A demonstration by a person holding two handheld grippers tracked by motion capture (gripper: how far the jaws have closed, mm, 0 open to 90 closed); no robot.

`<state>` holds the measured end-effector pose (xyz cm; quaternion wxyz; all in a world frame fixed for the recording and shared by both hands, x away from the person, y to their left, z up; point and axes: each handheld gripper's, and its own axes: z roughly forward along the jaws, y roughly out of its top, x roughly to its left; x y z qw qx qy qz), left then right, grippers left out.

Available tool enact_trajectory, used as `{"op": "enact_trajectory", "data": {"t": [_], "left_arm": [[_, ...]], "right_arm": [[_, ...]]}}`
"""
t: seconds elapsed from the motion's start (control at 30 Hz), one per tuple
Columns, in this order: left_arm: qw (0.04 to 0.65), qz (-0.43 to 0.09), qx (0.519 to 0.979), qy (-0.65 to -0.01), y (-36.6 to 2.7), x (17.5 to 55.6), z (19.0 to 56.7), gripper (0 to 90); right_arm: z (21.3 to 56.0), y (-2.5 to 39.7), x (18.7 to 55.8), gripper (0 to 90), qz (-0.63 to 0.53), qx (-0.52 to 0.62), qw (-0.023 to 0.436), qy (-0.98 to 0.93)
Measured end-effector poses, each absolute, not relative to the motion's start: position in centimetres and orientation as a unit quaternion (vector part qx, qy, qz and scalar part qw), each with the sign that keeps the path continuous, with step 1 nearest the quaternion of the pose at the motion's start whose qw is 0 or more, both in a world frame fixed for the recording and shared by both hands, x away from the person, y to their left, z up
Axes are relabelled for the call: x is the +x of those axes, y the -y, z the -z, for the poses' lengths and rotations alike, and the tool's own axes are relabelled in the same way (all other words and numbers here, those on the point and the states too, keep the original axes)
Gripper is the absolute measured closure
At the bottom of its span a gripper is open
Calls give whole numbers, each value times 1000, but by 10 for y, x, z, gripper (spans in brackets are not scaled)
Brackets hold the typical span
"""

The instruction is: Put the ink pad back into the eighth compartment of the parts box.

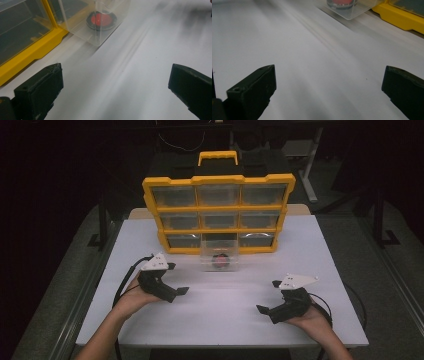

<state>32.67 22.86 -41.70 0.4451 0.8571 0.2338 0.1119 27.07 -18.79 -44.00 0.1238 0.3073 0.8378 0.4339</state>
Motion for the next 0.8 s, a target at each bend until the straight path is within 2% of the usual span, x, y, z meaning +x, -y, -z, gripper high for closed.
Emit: {"op": "enact_trajectory", "data": {"t": [0.8], "left_arm": [[465,-119,842,-245,-250,295,443,0]], "right_arm": [[440,188,270,0,-433,306,125,-838]]}}
